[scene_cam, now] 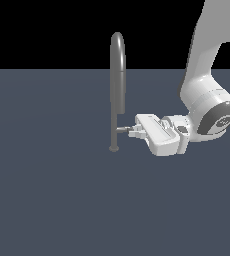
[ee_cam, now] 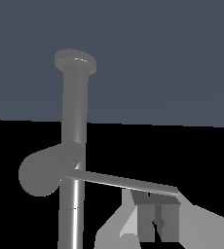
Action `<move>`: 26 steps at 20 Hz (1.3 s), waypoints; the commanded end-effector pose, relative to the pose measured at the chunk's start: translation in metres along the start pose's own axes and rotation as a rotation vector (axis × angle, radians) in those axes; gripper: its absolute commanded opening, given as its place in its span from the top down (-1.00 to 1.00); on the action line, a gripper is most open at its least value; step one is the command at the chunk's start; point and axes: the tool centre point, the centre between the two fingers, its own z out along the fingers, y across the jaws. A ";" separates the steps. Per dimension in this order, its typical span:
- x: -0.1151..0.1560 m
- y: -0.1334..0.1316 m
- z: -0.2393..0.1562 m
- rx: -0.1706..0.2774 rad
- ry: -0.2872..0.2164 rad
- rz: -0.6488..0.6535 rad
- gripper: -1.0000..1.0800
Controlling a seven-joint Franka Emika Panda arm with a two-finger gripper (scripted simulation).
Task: Turn on the faucet by rotating a designated handle.
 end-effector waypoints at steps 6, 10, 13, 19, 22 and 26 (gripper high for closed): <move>0.017 0.000 0.000 -0.001 -0.003 -0.004 1.00; 0.034 -0.003 0.000 0.001 -0.002 0.008 1.00; 0.047 -0.004 0.000 0.003 -0.001 0.016 1.00; 0.068 -0.007 0.000 0.005 -0.001 0.030 1.00; 0.046 -0.021 0.000 -0.005 -0.007 -0.009 1.00; 0.059 -0.026 0.000 -0.002 -0.005 0.004 1.00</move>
